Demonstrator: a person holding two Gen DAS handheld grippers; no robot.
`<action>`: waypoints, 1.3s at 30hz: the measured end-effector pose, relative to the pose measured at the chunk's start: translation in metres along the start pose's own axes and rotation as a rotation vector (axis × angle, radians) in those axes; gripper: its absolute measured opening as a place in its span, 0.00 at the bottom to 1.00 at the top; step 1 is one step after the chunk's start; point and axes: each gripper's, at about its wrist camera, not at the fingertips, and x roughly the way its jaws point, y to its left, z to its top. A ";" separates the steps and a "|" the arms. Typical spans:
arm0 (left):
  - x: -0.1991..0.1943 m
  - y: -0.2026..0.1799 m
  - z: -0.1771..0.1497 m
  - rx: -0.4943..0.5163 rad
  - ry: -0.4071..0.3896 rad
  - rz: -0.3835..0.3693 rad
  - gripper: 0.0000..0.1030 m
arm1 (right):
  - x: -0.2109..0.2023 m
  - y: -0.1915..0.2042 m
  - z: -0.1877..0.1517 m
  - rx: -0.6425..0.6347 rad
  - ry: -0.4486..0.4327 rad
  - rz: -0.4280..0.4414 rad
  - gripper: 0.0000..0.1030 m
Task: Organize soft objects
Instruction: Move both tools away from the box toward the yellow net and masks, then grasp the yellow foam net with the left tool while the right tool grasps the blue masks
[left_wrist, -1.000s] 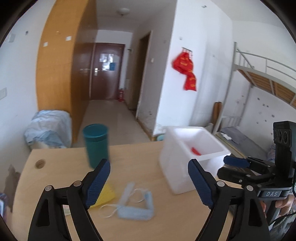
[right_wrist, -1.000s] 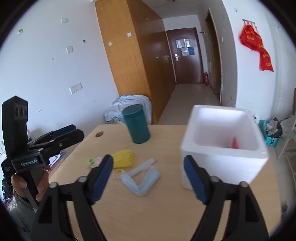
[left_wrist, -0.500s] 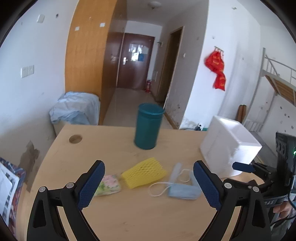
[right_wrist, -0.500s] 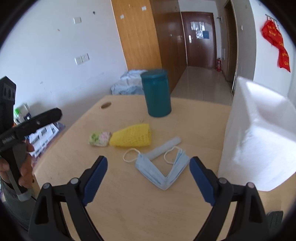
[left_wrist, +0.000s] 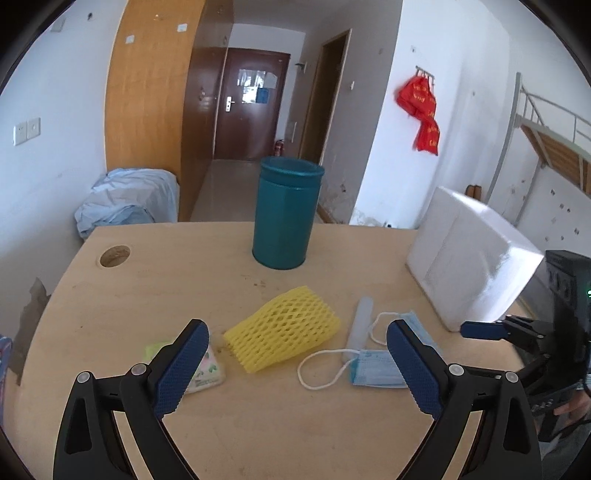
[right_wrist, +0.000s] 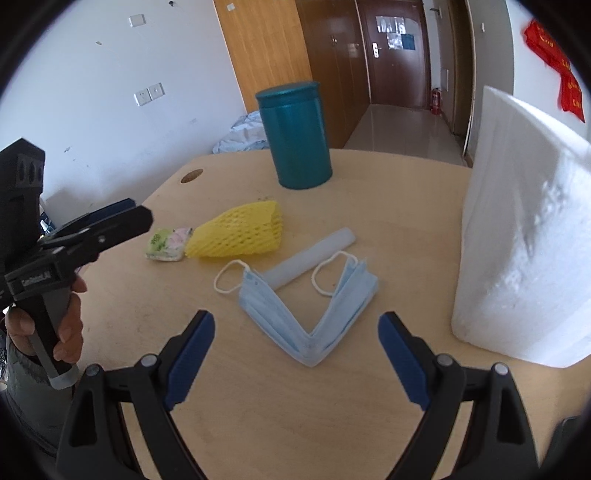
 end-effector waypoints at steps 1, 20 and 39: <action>0.006 -0.001 0.000 0.003 0.003 0.003 0.94 | 0.001 0.000 0.000 -0.002 0.001 0.000 0.90; 0.070 -0.010 0.001 0.075 0.065 -0.003 0.94 | 0.009 -0.001 -0.003 -0.026 -0.017 0.033 0.90; 0.116 0.003 -0.010 0.067 0.162 0.042 0.65 | 0.014 -0.003 -0.004 -0.003 -0.006 0.072 0.90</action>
